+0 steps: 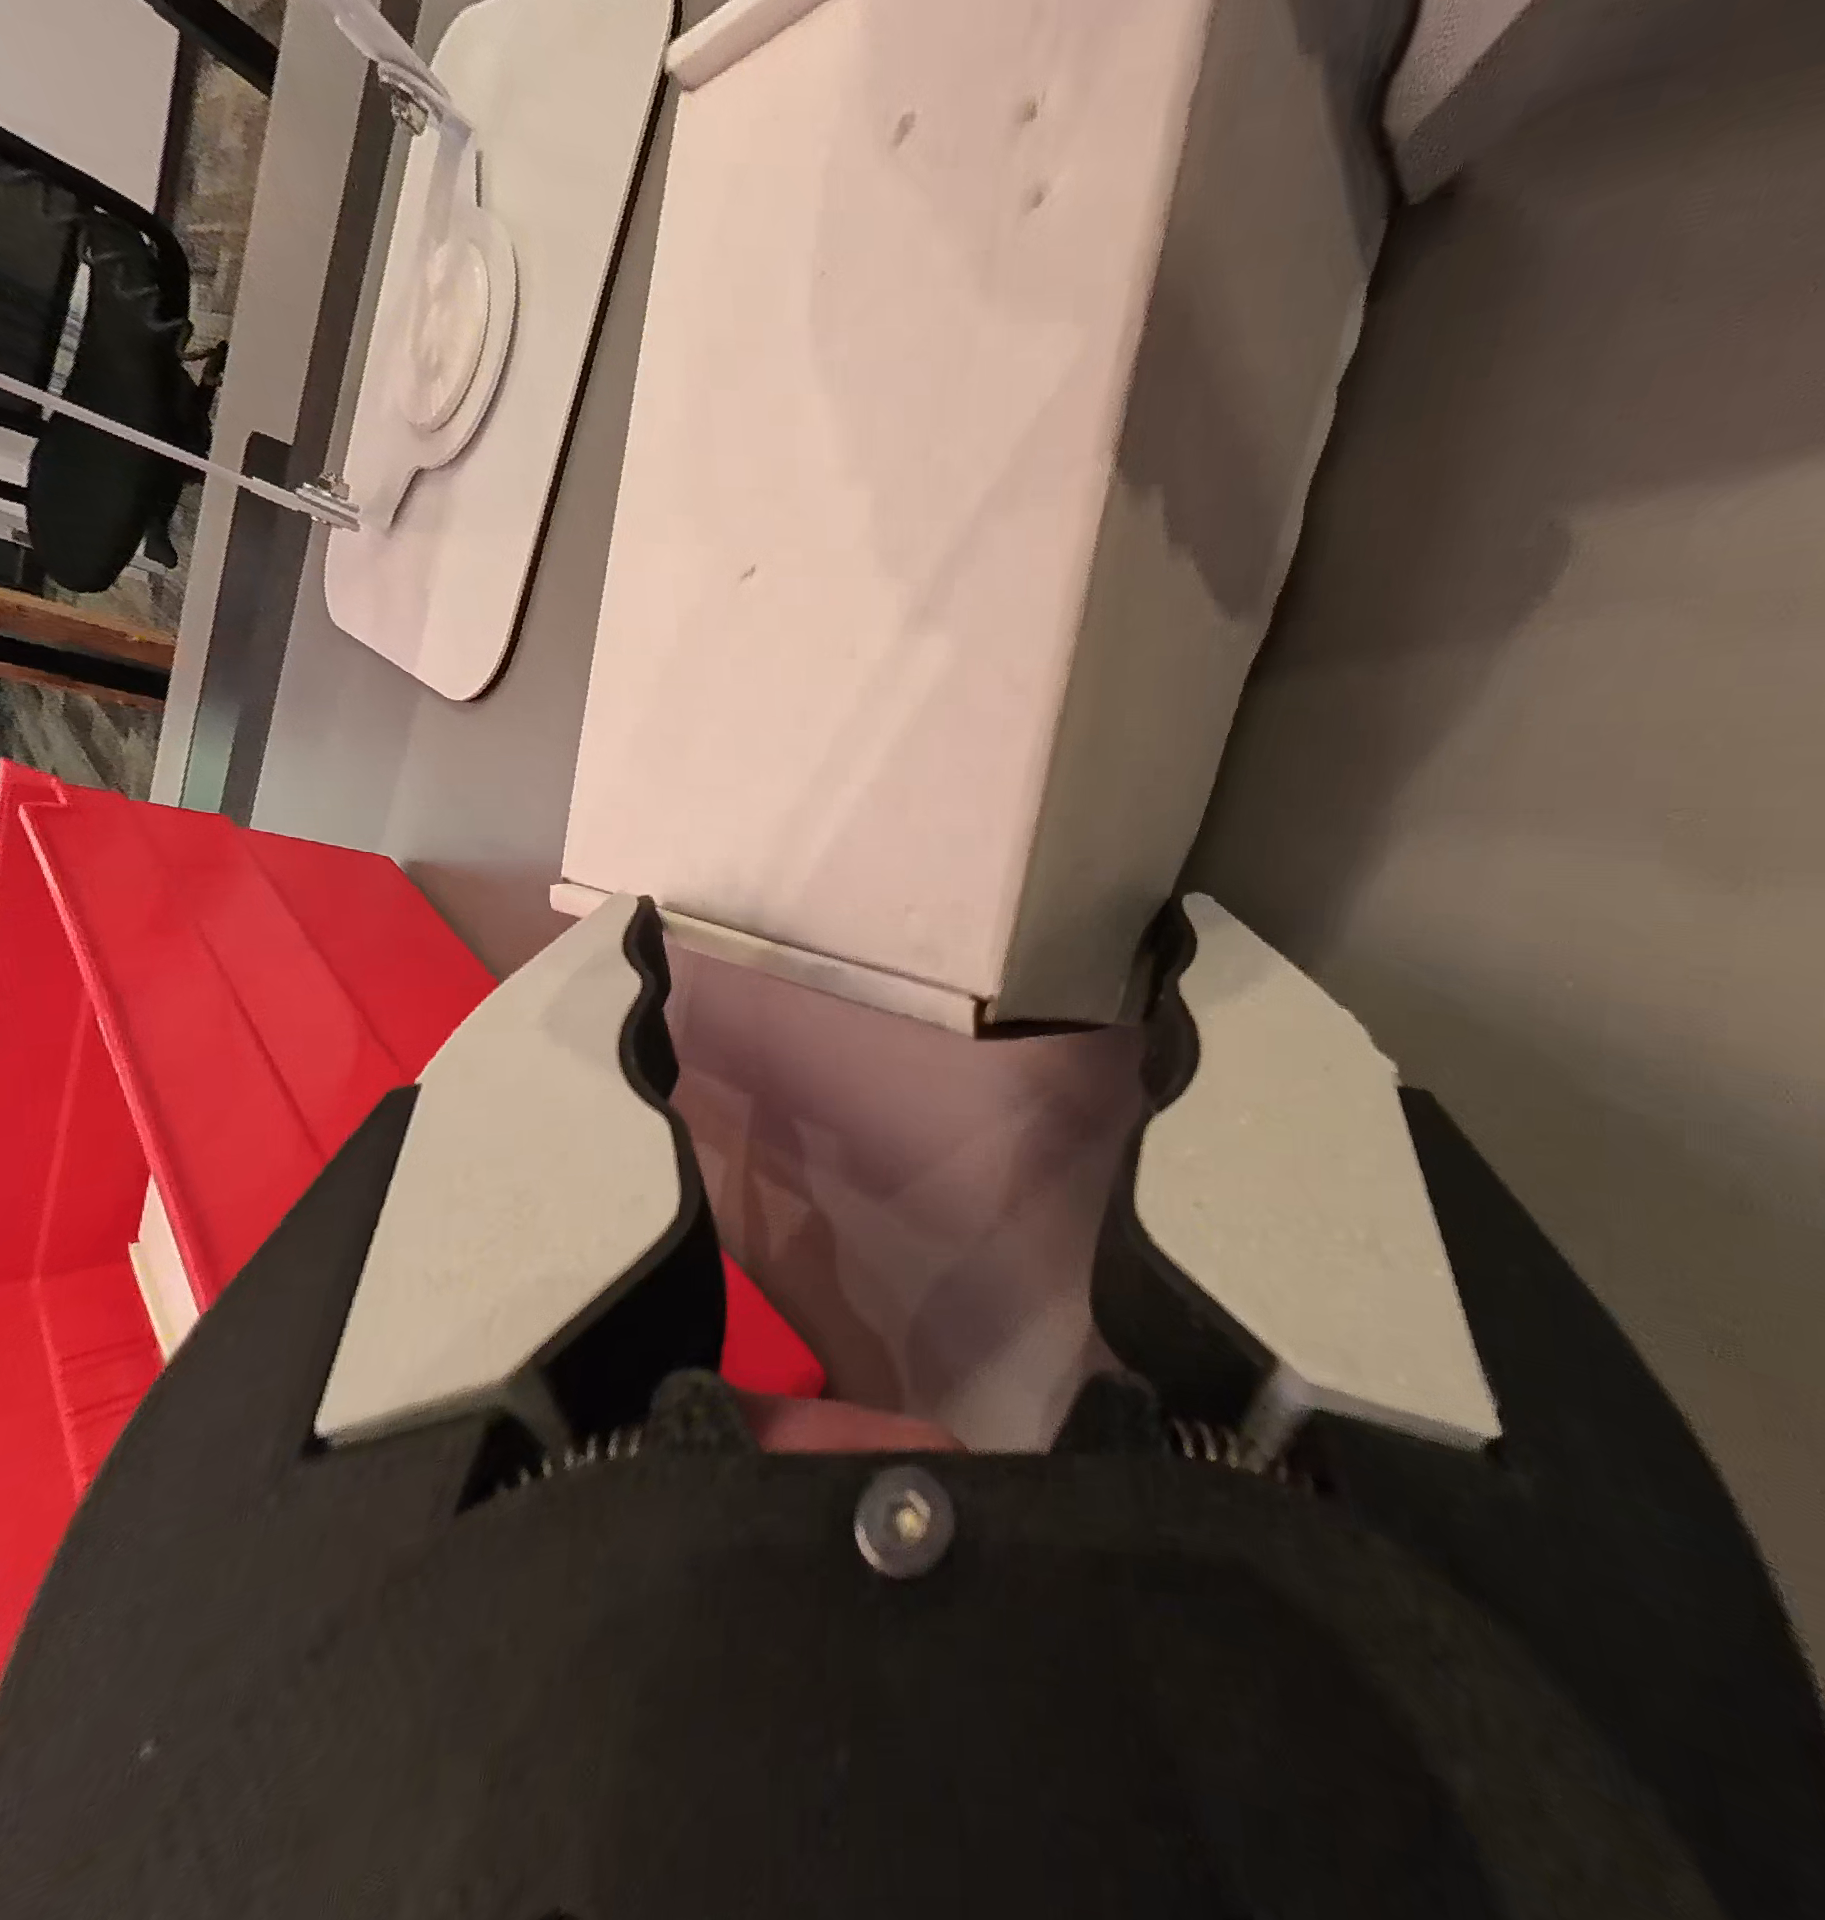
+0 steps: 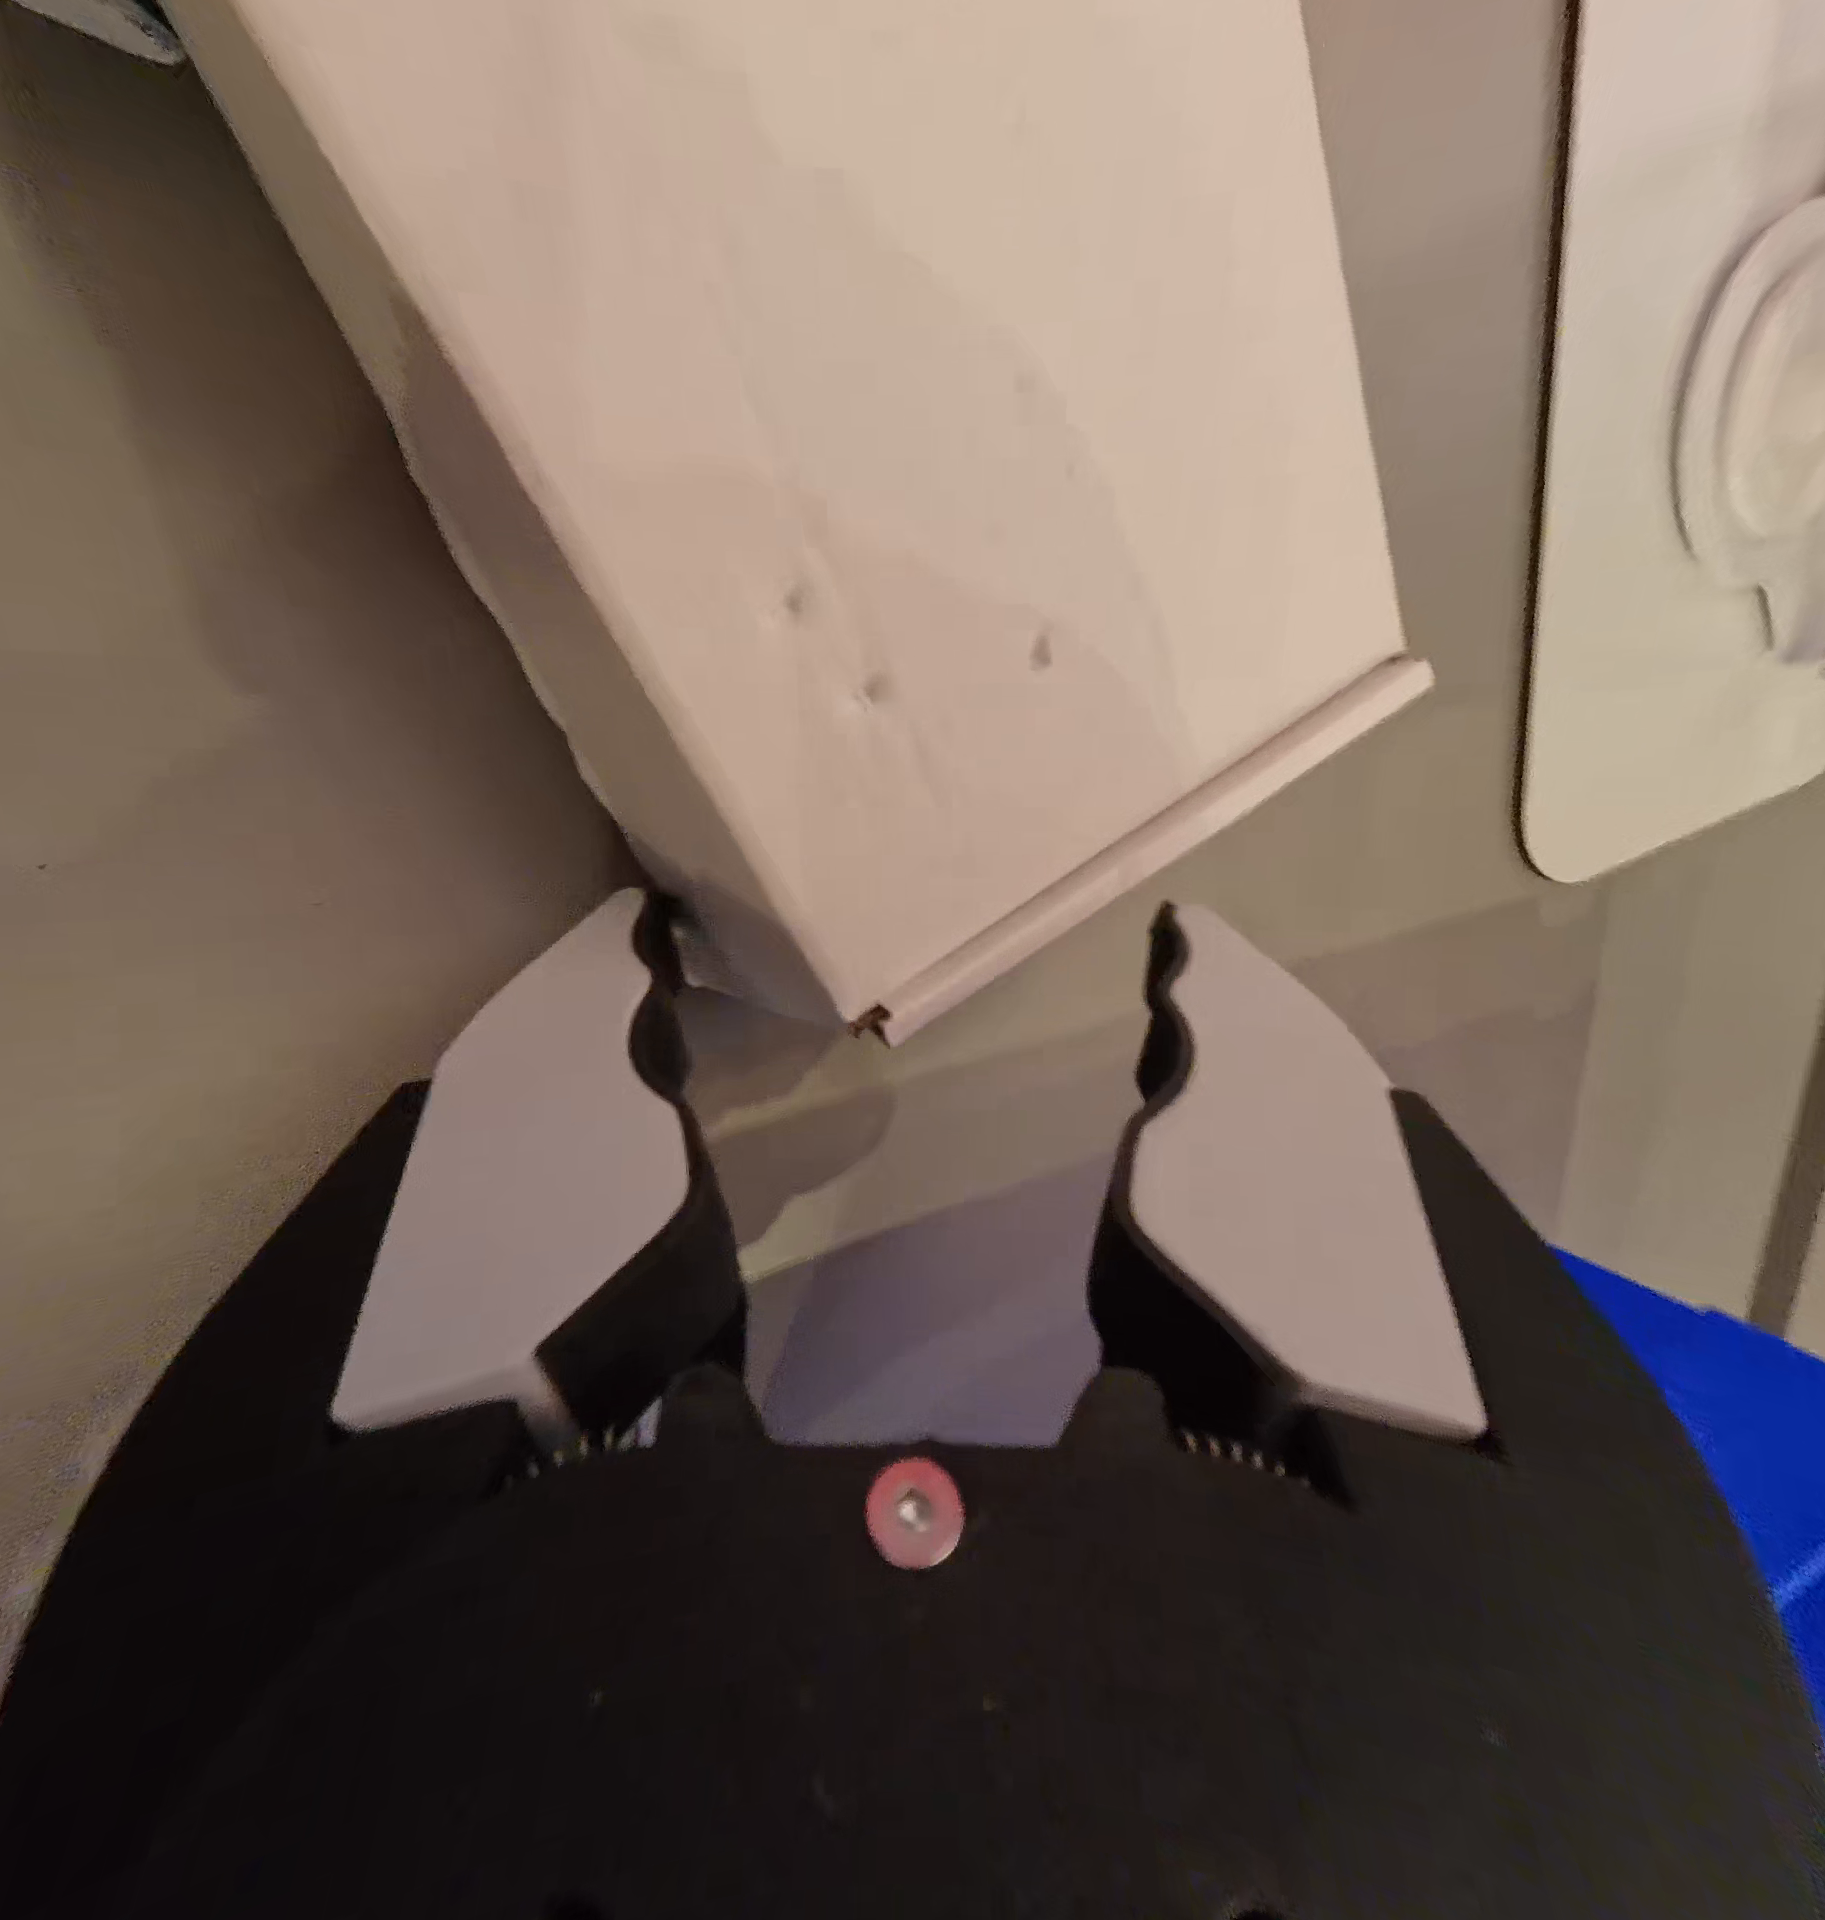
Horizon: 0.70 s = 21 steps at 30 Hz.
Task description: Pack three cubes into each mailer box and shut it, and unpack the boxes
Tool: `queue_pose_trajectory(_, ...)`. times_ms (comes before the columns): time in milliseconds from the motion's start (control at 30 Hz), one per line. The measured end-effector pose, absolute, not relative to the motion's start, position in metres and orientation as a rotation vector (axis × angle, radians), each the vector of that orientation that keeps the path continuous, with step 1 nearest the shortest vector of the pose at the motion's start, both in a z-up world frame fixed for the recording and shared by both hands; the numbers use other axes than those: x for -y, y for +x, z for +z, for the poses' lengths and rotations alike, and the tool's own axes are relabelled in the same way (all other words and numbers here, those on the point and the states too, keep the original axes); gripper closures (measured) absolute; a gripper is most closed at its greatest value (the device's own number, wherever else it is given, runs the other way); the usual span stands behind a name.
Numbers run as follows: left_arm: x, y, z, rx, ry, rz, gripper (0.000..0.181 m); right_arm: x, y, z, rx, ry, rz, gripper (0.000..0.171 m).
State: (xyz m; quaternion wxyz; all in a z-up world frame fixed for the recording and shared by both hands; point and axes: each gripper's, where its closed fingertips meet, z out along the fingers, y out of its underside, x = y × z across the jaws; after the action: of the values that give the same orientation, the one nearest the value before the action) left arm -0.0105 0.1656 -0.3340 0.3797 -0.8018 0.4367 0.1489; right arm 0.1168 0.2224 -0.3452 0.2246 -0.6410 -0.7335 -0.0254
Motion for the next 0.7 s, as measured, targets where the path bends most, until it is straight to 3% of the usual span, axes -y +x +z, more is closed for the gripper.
queue_pose_trajectory(33,-0.1658,-0.0105,-0.3339,-1.116,-2.041,0.385,0.093,-0.2211,0.1159,-0.3471,2.047,-1.764,-0.057,0.1)
queue_pose_trajectory(333,-0.1667,-0.0102,-0.3338,-1.119,-2.019,0.386,0.094,-0.2212,0.1164,-0.3517,2.07,-1.813,-0.006,0.125)
queue_pose_trajectory(600,-0.1676,-0.0115,-0.334,-1.141,-2.021,0.368,0.093,-0.2175,0.1232,-0.3471,2.115,-1.752,0.003,0.113)
queue_pose_trajectory(700,-0.1677,-0.011,-0.3338,-1.152,-2.005,0.358,0.093,-0.2185,0.1209,-0.3466,2.13,-1.722,0.02,0.119)
